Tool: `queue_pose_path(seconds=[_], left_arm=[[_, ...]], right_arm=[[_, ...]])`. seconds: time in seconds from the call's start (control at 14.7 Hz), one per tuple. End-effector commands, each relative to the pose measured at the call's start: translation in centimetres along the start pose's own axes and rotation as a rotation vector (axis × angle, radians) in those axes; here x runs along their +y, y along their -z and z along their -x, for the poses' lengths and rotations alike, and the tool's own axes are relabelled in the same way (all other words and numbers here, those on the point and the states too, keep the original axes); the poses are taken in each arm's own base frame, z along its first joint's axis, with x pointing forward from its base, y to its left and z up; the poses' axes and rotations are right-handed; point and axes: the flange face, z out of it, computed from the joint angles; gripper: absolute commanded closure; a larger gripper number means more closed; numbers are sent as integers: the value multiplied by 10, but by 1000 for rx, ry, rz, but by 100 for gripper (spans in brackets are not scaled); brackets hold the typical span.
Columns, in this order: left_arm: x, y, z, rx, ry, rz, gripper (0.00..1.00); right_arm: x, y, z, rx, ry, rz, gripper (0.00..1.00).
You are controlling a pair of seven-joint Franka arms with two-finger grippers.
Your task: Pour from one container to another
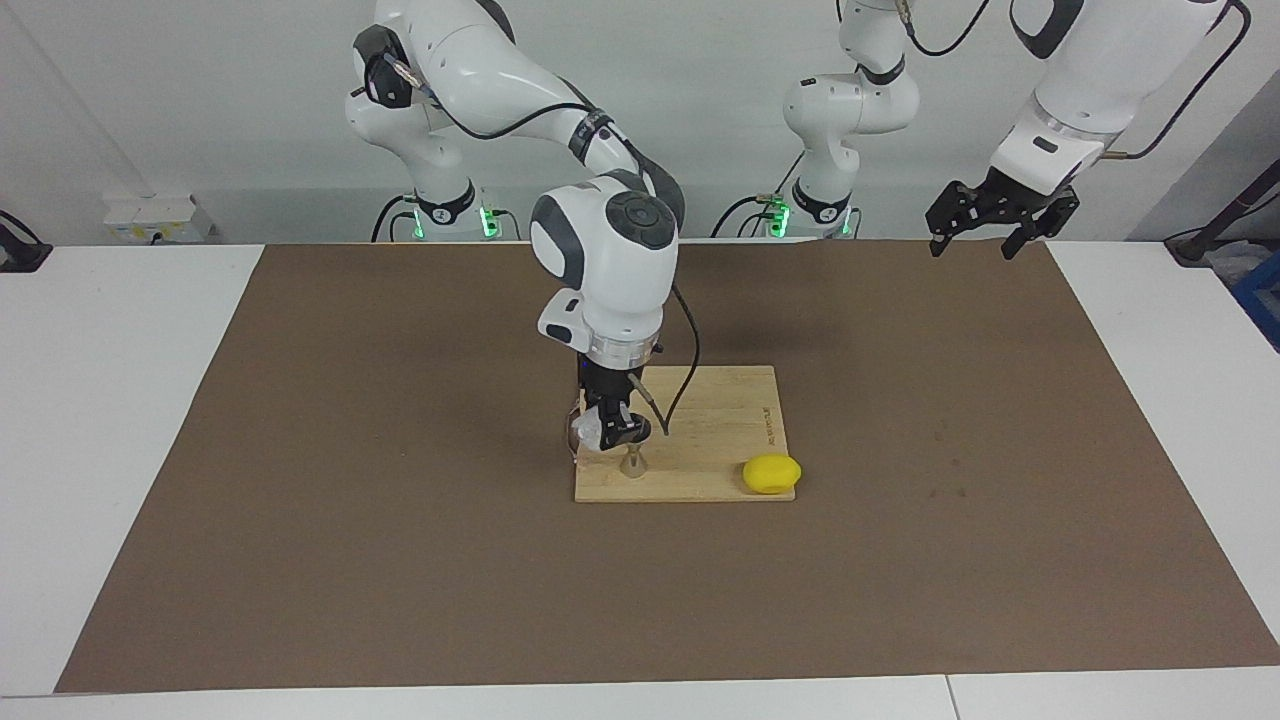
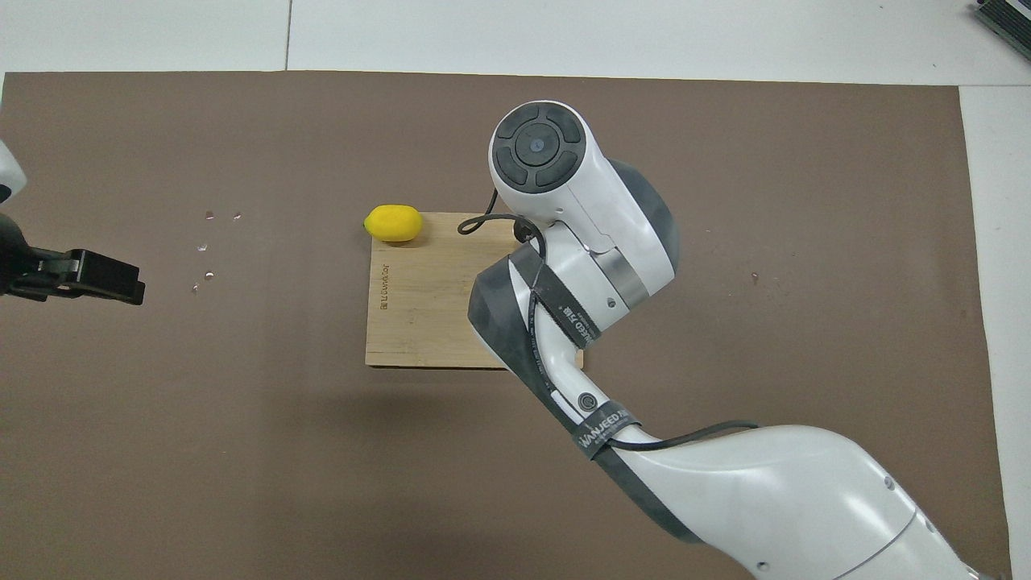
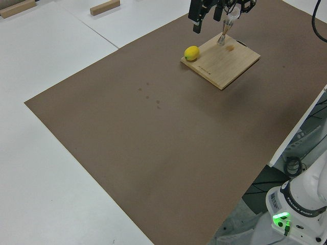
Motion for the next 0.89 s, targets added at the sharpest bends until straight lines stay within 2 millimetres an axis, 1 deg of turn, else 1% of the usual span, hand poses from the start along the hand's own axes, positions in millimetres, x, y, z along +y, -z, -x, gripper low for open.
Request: queue_pose_path(seconds=[0.0,0.07,0.14,0.34,0.41,0.48,0.61,0.82], left_arm=[[-1,0,5,2,-11,-10,0],[-1,0,5,2,-11,-10,0],[-1,0,5,2,-11,-10,0],[-2,0,5,2,-10,-10,0],[-2,0,5,2,-10,-10,0],[-2,0,5,2,-10,-10,0],[-2,0,5,0,-10,-10,0],[-2,0,5,0,-10,-10,0]], right_arm=[[0,7,-4,21,24,0,100],[0,8,-4,21,26,0,100],[0,14,-6,19,22,-10,100],[1,21,-8,2,17,-16,100],[1,21,-7,-7,20,-18,100],[1,21,-10,-14,17,-16,100],[0,20,-13,-76,-8,-15,100],[-2,15,-40,-173,-68,3,100]])
